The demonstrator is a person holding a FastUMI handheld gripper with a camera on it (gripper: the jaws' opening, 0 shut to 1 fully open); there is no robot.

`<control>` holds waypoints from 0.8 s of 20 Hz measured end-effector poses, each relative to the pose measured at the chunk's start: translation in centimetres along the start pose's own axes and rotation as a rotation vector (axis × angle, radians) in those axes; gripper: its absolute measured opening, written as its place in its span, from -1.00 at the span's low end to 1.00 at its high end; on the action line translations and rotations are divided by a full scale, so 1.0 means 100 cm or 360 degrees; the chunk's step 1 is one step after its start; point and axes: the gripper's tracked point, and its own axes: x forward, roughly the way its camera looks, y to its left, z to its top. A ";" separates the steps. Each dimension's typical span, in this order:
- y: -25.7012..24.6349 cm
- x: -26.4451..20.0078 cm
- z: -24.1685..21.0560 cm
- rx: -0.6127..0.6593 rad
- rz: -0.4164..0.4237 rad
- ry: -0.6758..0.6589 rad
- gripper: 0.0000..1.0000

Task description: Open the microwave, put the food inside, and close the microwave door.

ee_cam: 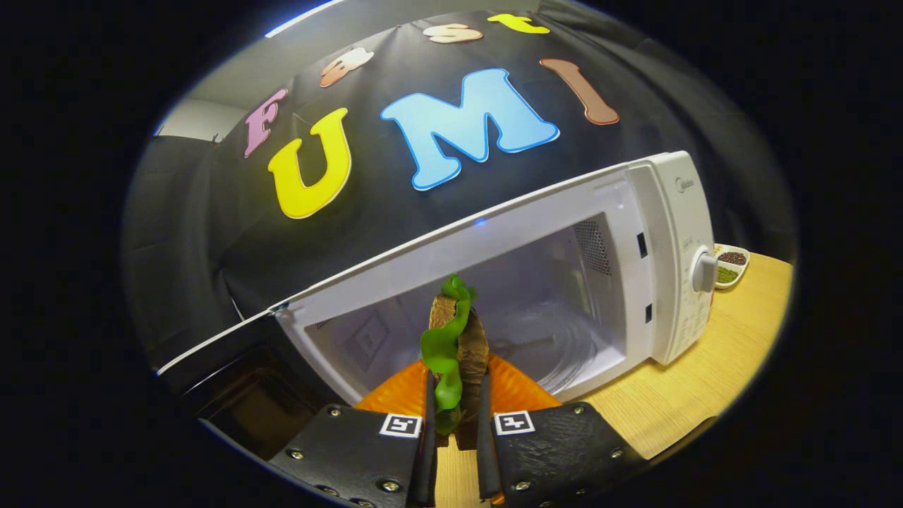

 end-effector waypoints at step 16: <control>-0.080 0.081 0.010 -0.0468 -0.0389 0.0004 0.58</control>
